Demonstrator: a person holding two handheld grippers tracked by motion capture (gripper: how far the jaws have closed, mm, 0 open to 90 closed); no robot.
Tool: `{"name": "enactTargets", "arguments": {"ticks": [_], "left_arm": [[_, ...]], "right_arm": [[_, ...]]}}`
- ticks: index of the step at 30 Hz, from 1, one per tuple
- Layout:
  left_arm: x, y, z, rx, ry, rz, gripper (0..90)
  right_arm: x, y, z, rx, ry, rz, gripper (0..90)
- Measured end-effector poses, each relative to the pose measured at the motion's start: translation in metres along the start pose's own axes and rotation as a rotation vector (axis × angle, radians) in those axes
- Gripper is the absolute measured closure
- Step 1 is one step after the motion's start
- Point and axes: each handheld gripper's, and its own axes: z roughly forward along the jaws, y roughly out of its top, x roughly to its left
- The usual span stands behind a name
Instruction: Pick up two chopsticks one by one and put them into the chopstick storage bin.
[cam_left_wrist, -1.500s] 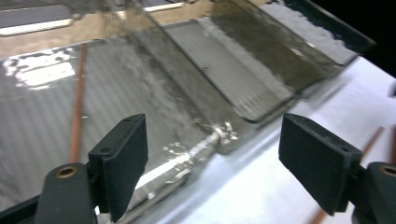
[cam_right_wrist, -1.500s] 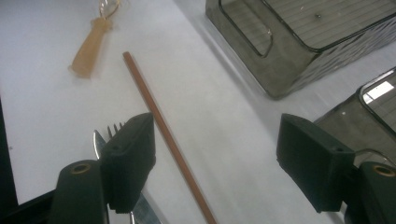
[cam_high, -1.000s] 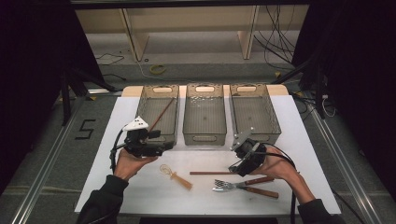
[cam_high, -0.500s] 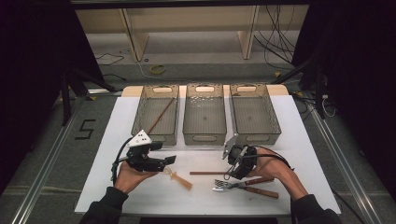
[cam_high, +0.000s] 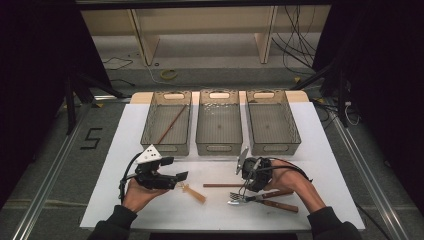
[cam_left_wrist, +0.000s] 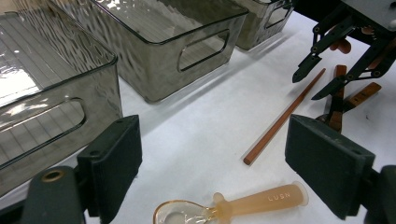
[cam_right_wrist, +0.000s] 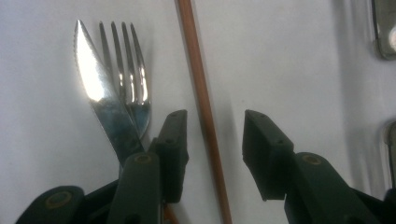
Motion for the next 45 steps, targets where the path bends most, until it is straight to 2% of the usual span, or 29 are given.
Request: {"name": "enactTargets", "arguments": {"ticks": [17, 25, 34, 41, 45], "left_arm": [[-0.001, -0.001, 0.000, 0.004, -0.002, 0.010, 18.6], [-0.002, -0.001, 0.001, 0.010, -0.005, 0.008, 18.7], [-0.001, -0.002, 0.001, 0.015, -0.004, 0.012, 18.7], [-0.001, -0.002, 0.002, 0.015, -0.004, 0.013, 18.7], [-0.002, -0.002, 0.003, 0.016, -0.006, 0.009, 18.8]], "right_arm": [[0.001, 0.004, 0.007, 0.040, 0.022, -0.021, 77.2], [0.002, 0.004, 0.011, 0.056, 0.025, -0.035, 81.2], [0.004, 0.007, 0.011, 0.080, 0.024, -0.089, 84.7], [0.005, 0.007, 0.009, 0.060, 0.005, -0.129, 85.3], [0.006, 0.008, 0.006, 0.049, -0.006, -0.124, 85.4]]}}
